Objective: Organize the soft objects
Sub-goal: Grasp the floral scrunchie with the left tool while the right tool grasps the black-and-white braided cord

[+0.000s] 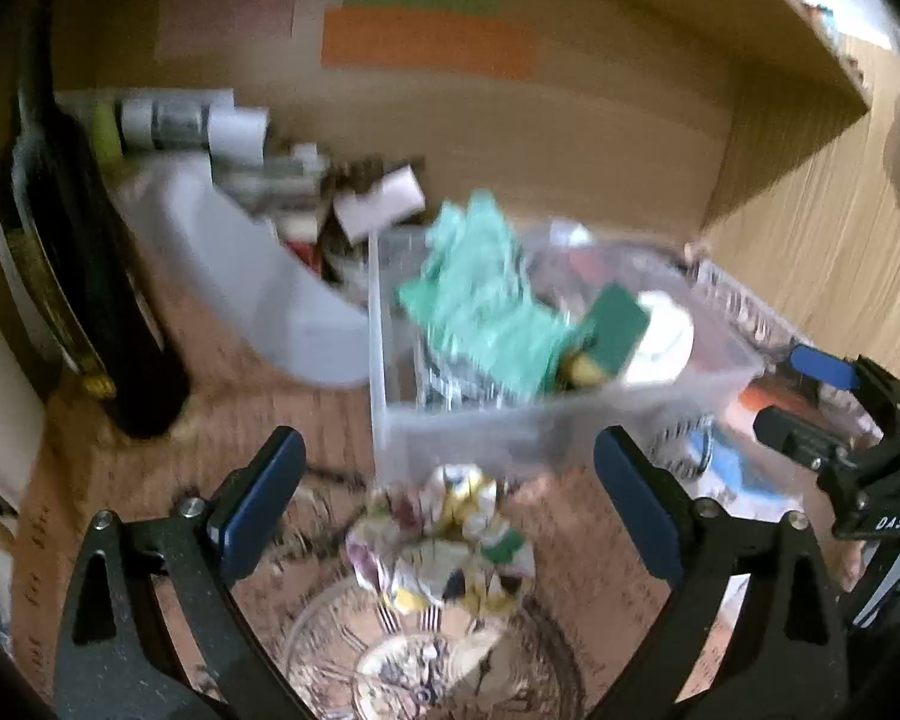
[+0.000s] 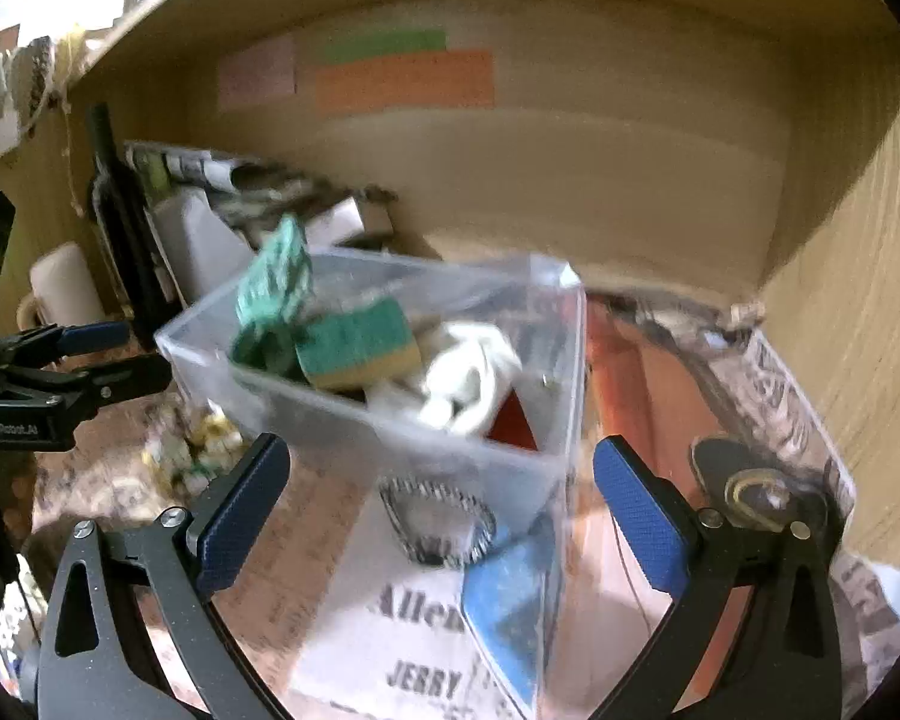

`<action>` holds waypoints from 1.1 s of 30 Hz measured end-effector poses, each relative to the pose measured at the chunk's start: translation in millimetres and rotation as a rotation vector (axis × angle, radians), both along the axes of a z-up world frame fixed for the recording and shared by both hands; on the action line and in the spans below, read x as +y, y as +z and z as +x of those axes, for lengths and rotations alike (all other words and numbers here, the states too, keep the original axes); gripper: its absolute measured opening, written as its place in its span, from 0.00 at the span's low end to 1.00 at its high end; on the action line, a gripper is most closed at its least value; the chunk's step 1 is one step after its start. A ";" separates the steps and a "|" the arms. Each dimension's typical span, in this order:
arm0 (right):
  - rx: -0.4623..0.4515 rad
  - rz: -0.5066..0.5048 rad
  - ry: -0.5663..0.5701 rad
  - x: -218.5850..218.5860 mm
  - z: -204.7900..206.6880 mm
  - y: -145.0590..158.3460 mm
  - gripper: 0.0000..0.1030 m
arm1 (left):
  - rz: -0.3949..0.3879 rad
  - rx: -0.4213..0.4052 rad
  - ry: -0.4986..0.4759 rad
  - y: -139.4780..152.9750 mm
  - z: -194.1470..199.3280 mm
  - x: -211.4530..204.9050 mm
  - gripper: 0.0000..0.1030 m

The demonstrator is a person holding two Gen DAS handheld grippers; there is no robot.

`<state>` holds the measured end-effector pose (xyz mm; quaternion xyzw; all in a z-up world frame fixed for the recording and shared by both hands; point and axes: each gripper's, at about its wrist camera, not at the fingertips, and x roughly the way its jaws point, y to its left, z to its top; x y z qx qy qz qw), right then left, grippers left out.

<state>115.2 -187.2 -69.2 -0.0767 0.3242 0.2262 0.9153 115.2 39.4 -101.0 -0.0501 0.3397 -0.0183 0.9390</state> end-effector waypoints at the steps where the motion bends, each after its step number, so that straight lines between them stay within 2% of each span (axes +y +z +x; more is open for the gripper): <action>1: 0.016 -0.006 0.000 -1.1 0.4 -5.5 0.98 | -0.002 0.027 0.000 -7.8 1.8 -0.4 0.95; 6: 0.122 -0.031 0.007 -2.9 9.7 -34.7 0.98 | -0.007 0.102 -0.006 -31.3 6.4 -2.5 0.95; 12: 0.220 -0.049 0.038 3.9 19.6 -54.8 0.95 | 0.005 0.174 -0.023 -54.0 15.7 -8.6 0.95; 14: 0.254 -0.064 0.041 5.9 24.4 -61.9 0.83 | 0.002 0.190 -0.026 -58.9 19.1 -9.3 0.95; 16: 0.260 -0.076 0.043 7.5 25.4 -64.2 0.81 | 0.000 0.199 -0.030 -61.6 21.4 -10.3 0.95; 17: 0.255 -0.079 0.047 8.3 24.3 -63.8 0.75 | 0.004 0.201 -0.032 -62.9 24.4 -10.1 0.93; 19: 0.249 -0.084 0.048 8.1 22.7 -63.4 0.69 | 0.012 0.200 -0.037 -63.4 25.9 -13.8 0.87; 20: 0.248 -0.082 0.047 7.5 22.2 -62.9 0.62 | 0.015 0.198 -0.040 -64.2 24.6 -15.3 0.82; 21: 0.247 -0.079 0.043 6.9 22.3 -62.3 0.60 | 0.019 0.195 -0.042 -64.9 23.7 -16.5 0.78; 23: 0.245 -0.075 0.036 4.8 22.4 -61.5 0.49 | 0.023 0.189 -0.049 -65.4 21.7 -18.3 0.73; 26: 0.240 -0.077 0.038 4.2 20.5 -59.5 0.38 | 0.020 0.178 -0.067 -64.6 11.7 -22.5 0.58; 30: 0.230 -0.083 0.061 7.2 16.7 -58.4 0.27 | -0.005 0.171 -0.087 -62.1 2.4 -21.9 0.40; 33: 0.228 -0.071 0.063 6.6 12.7 -56.4 0.23 | -0.036 0.165 -0.095 -59.1 -4.6 -21.4 0.32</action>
